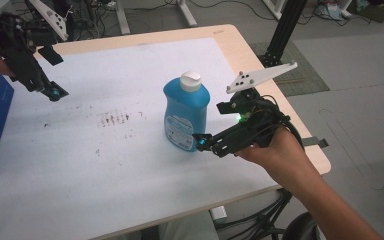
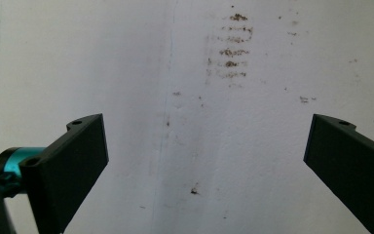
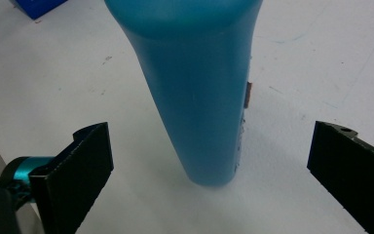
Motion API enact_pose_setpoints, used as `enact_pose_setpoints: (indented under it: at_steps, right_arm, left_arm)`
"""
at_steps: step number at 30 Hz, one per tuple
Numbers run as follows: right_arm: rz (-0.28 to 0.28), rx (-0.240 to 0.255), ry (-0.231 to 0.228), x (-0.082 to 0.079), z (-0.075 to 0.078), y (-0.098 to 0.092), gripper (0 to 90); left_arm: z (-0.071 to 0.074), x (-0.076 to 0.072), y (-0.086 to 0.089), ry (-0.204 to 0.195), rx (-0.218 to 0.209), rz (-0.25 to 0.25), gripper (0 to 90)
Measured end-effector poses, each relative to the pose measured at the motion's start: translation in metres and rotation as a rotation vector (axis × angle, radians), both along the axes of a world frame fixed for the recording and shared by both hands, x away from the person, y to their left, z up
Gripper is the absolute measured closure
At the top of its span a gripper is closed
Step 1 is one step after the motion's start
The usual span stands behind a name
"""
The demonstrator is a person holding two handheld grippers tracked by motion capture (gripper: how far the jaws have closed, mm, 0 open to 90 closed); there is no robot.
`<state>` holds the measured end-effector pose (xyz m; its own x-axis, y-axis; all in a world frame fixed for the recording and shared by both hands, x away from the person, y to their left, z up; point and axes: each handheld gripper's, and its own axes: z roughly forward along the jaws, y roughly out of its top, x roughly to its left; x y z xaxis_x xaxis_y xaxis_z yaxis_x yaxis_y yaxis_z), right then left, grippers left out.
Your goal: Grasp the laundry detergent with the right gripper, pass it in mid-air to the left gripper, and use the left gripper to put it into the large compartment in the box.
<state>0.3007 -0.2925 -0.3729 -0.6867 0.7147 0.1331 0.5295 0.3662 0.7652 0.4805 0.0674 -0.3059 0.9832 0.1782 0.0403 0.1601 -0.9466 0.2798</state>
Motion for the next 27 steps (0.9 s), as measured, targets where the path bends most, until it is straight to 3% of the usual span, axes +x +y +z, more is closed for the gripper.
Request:
enact_pose_setpoints:
  at_steps: [18, 27]
  right_arm:
    - [0.008, 0.044, -0.037, 0.016, -0.019, 0.019, 2.1]
    - [-0.006, 0.064, -0.081, 0.020, -0.024, 0.021, 4.8]
  left_arm:
    - [-0.002, 0.000, 0.004, 0.004, -0.005, 0.007, 2.3]
    - [-0.004, 0.000, 0.006, 0.008, -0.006, 0.006, 2.3]
